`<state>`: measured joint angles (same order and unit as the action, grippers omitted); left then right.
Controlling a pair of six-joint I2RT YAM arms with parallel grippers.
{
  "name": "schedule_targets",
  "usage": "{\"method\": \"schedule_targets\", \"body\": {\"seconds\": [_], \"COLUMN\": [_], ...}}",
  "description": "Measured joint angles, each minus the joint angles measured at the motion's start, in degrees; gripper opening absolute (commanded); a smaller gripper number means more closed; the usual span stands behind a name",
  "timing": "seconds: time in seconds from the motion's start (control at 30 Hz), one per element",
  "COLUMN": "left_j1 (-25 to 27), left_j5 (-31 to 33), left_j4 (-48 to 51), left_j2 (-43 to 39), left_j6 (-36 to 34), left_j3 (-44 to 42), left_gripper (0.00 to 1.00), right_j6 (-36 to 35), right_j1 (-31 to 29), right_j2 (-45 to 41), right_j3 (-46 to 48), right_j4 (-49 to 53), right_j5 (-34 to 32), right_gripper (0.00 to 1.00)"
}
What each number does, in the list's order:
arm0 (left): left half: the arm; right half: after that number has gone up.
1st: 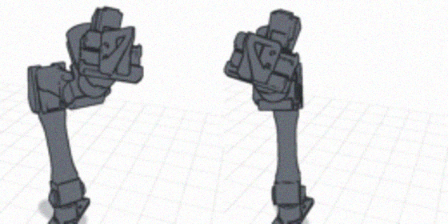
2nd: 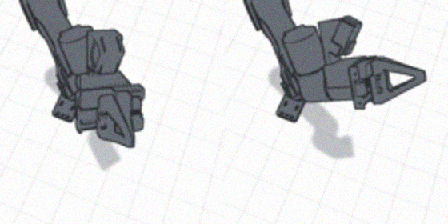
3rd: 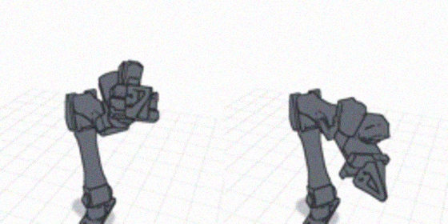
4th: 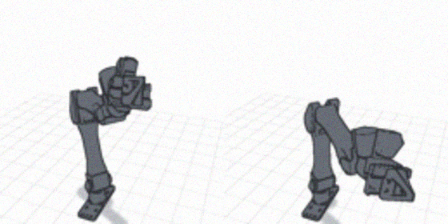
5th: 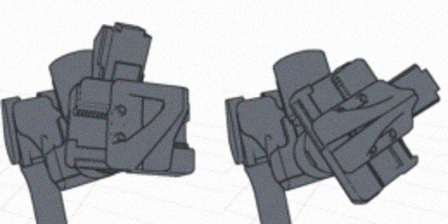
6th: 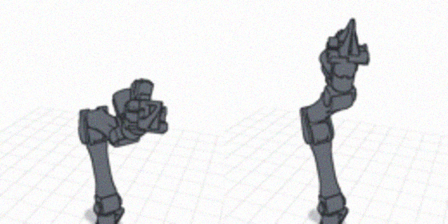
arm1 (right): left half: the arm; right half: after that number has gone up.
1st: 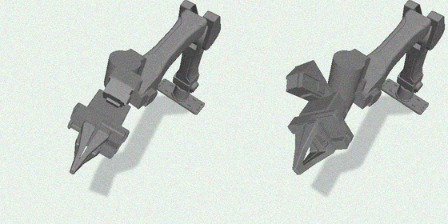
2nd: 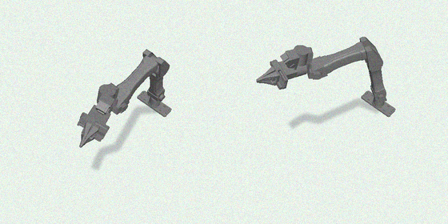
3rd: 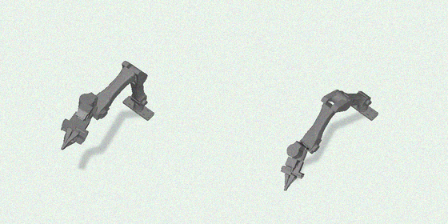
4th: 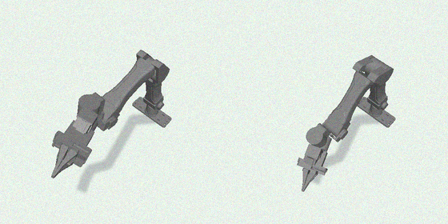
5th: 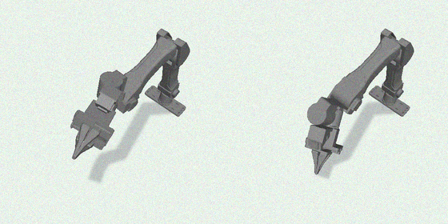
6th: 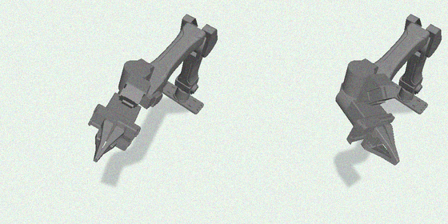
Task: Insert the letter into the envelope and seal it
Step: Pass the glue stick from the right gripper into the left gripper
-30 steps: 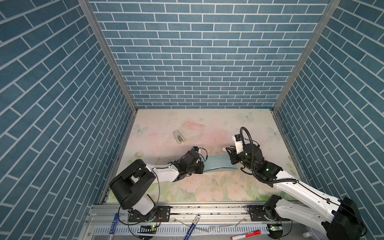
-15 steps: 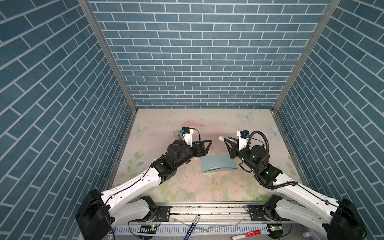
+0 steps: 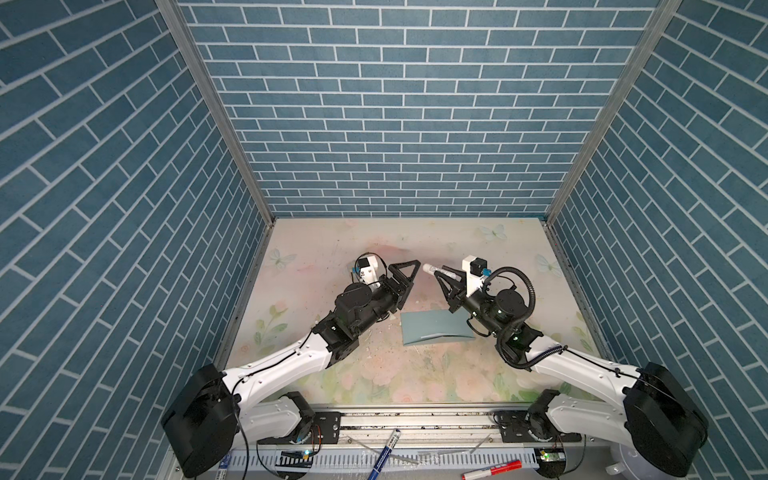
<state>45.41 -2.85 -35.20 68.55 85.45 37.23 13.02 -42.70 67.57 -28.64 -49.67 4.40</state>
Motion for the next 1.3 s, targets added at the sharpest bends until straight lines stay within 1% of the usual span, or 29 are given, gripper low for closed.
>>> {"method": "schedule_targets", "body": {"seconds": [0.13, 0.33, 0.6, 0.8, 0.87, 1.03, 1.13, 1.3], "left_j1": [-0.02, -0.02, -0.02, -0.02, -0.02, -0.02, -0.02, -0.15], "left_j5": [-0.44, -0.87, -0.92, -1.33, -1.38, -1.7, -1.7, -1.92], "left_j4": [-1.2, -1.53, -3.28, -3.96, -4.57, -5.55, -5.55, -5.81], "left_j2": [2.6, 4.7, 5.55, 7.34, 7.91, 9.31, 9.42, 9.84], "left_j6": [5.79, 11.39, 15.17, 17.18, 17.7, 18.95, 19.23, 19.19], "left_j3": [0.02, 0.46, 1.09, 3.08, 3.08, 3.1, 3.1, 3.13], "left_gripper": [0.95, 0.92, 0.83, 0.75, 0.7, 0.5, 0.34, 0.04], "right_j6": [-0.02, -0.02, -0.04, -0.04, -0.04, -0.04, -0.07, -1.88], "right_j1": [-0.04, -0.52, -1.53, -2.95, -3.32, -4.04, -4.26, -4.35], "right_j2": [1.6, 2.16, 3.69, 5.31, 5.73, 6.71, 7.08, 7.28], "right_j3": [0.0, 0.0, -0.02, -0.02, -0.02, -0.07, -0.11, -0.11], "right_j4": [-2.38, -4.52, -6.19, -7.85, -8.31, -9.31, -10.34, -10.86], "right_j5": [1.14, 1.86, 2.08, 2.25, 2.27, 2.27, 2.23, 1.95], "right_gripper": [0.0, 0.0, 0.0, 0.0, 0.0, 0.0, 0.0, 0.0]}}
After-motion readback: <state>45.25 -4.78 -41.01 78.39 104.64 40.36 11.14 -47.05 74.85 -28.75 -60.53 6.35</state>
